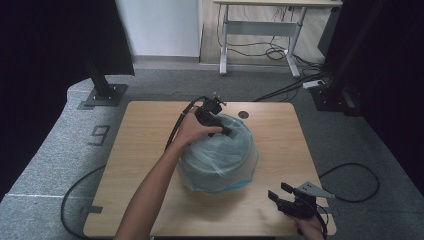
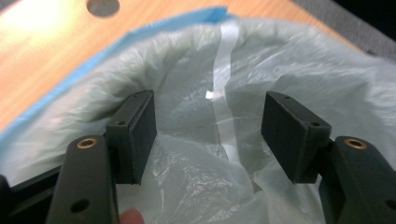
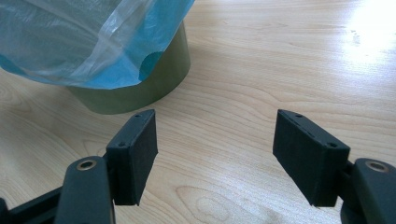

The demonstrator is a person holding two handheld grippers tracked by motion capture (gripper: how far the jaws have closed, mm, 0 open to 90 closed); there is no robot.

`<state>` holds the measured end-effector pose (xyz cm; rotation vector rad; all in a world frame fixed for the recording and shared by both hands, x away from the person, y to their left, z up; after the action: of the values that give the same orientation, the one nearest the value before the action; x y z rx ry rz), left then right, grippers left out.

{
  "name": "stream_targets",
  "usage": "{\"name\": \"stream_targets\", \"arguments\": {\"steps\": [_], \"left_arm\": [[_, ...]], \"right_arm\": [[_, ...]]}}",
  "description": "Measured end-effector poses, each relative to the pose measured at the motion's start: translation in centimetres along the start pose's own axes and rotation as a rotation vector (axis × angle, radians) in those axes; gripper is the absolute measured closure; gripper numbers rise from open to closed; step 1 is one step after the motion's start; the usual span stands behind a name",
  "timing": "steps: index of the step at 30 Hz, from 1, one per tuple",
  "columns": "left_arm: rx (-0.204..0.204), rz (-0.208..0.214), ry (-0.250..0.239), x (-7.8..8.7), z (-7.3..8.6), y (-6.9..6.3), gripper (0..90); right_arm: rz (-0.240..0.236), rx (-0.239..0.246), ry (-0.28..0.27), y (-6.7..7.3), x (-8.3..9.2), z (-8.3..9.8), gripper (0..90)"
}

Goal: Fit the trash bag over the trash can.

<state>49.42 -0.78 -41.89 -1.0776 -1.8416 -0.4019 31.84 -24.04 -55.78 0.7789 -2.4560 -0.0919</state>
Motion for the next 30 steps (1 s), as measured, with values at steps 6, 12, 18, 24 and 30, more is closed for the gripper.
{"name": "stream_targets", "arguments": {"steps": [6, 12, 18, 24, 30], "left_arm": [[-0.026, 0.018, -0.094, 2.7, 0.1, -1.2, 35.2], [-0.069, 0.038, -0.142, 4.7, 1.2, -2.9, 35.2], [-0.109, 0.049, -0.175, 6.0, 2.2, -4.8, 35.3], [-0.144, 0.054, -0.178, 6.1, 2.7, -6.4, 35.3], [-0.136, 0.043, -0.135, 4.6, 2.8, -6.5, 35.3]], "right_arm": [[0.002, -0.004, -0.002, -0.1, 0.0, 0.0, 29.8], [0.001, 0.003, 0.003, 0.1, -0.2, 0.0, 29.7], [-0.005, 0.011, 0.018, 0.3, -0.6, 0.1, 29.8], [-0.009, 0.016, 0.026, 0.6, -0.9, 0.2, 29.8], [-0.009, 0.016, 0.029, 0.7, -0.9, 0.2, 29.7]]}}
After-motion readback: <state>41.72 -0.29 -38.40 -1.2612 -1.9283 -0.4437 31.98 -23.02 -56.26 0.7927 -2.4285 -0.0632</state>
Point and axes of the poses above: each handheld gripper's, and its own axes: x roughly backward along the jaws, z roughly out of its underside, y roughly to its left, the point moved 8 cm from there along -x, roughly forward along the jaws, and after that the axes turned 4 degrees about y, right-handed, at the moved point
